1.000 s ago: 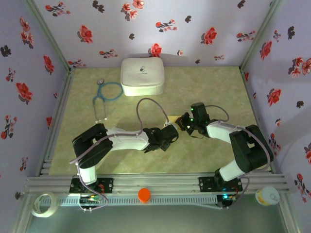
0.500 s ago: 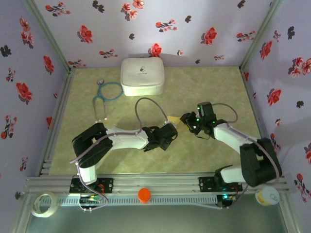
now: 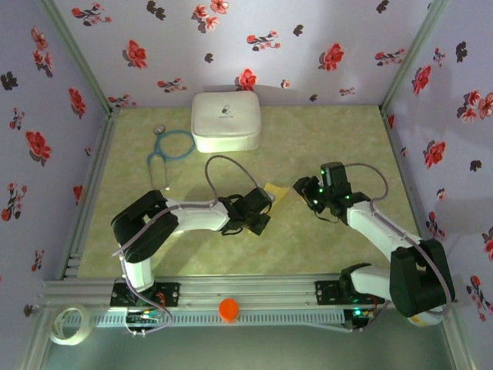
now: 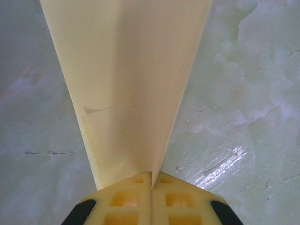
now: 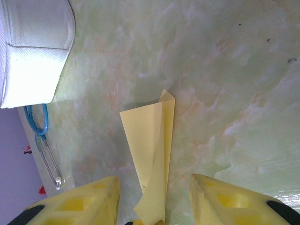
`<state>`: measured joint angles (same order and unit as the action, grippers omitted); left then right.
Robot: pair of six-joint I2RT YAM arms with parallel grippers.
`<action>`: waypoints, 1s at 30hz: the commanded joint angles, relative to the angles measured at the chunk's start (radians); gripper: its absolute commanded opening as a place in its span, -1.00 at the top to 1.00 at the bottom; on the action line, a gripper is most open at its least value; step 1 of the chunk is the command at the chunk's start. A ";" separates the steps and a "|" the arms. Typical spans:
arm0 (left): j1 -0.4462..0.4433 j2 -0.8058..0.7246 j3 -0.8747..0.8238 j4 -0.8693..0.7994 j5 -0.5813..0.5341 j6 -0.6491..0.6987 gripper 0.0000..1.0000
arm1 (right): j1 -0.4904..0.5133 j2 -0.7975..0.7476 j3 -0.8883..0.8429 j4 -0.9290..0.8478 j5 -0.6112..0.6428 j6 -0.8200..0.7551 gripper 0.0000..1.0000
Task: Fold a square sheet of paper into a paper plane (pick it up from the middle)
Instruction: Fold the wing for the fifth time at the center of the table.
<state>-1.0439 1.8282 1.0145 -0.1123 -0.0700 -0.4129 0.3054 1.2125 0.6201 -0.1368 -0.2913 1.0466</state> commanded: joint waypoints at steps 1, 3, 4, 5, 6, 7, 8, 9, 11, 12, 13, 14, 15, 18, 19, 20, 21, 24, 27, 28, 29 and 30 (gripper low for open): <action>0.034 -0.027 -0.032 0.056 0.128 -0.028 1.00 | -0.008 0.017 -0.013 0.008 -0.007 -0.010 0.12; 0.058 -0.024 -0.046 0.088 0.188 -0.040 1.00 | -0.008 0.030 -0.016 0.027 -0.021 -0.004 0.12; 0.068 -0.023 -0.053 0.105 0.219 -0.047 1.00 | -0.008 0.035 -0.018 0.034 -0.027 -0.001 0.12; 0.083 -0.018 -0.058 0.116 0.258 -0.056 1.00 | -0.009 0.041 -0.019 0.041 -0.033 0.001 0.12; 0.100 -0.011 -0.062 0.132 0.299 -0.068 1.00 | -0.009 0.047 -0.019 0.045 -0.037 0.002 0.13; 0.112 -0.005 -0.067 0.149 0.333 -0.079 1.00 | -0.007 0.049 -0.022 0.051 -0.039 0.003 0.15; 0.129 0.003 -0.073 0.169 0.376 -0.094 1.00 | -0.006 0.053 -0.024 0.064 -0.044 0.004 0.17; 0.143 0.011 -0.079 0.192 0.412 -0.109 1.00 | -0.006 0.056 -0.030 0.082 -0.049 0.006 0.20; 0.169 0.025 -0.091 0.227 0.470 -0.136 1.00 | -0.005 0.059 -0.041 0.117 -0.054 0.006 0.22; 0.182 0.033 -0.097 0.247 0.496 -0.150 1.00 | -0.004 0.061 -0.047 0.136 -0.057 0.000 0.24; 0.192 0.036 -0.106 0.268 0.516 -0.164 1.00 | 0.001 0.061 -0.054 0.156 -0.060 -0.010 0.25; 0.201 0.039 -0.114 0.292 0.539 -0.178 1.00 | 0.010 0.063 -0.057 0.171 -0.059 -0.024 0.26; 0.210 0.043 -0.120 0.307 0.558 -0.190 1.00 | 0.022 0.063 -0.060 0.182 -0.050 -0.047 0.28; 0.230 0.055 -0.119 0.324 0.612 -0.219 1.00 | 0.088 0.043 -0.065 0.200 0.026 -0.127 0.38; 0.235 0.060 -0.117 0.329 0.627 -0.226 1.00 | 0.107 0.038 -0.063 0.203 0.041 -0.149 0.39; 0.238 0.065 -0.114 0.336 0.641 -0.233 1.00 | 0.123 0.038 -0.058 0.210 0.037 -0.171 0.41; 0.242 0.073 -0.112 0.338 0.651 -0.242 1.00 | 0.130 0.046 -0.052 0.214 0.018 -0.185 0.41; 0.252 0.087 -0.111 0.361 0.681 -0.267 1.00 | 0.134 0.090 -0.043 0.226 -0.039 -0.175 0.46; 0.263 0.106 -0.109 0.394 0.722 -0.304 1.00 | 0.142 0.156 -0.038 0.302 -0.126 -0.142 0.52; 0.266 0.111 -0.111 0.408 0.733 -0.316 1.00 | 0.148 0.173 -0.034 0.312 -0.141 -0.137 0.53; 0.269 0.118 -0.110 0.415 0.740 -0.328 1.00 | 0.152 0.193 -0.029 0.321 -0.149 -0.134 0.56; 0.273 0.125 -0.109 0.423 0.749 -0.343 1.00 | 0.159 0.208 -0.025 0.334 -0.159 -0.131 0.57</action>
<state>-0.7860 1.9244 0.9020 0.2592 0.6128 -0.6994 0.4458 1.3853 0.5686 0.1314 -0.3824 0.9142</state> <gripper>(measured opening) 0.047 0.219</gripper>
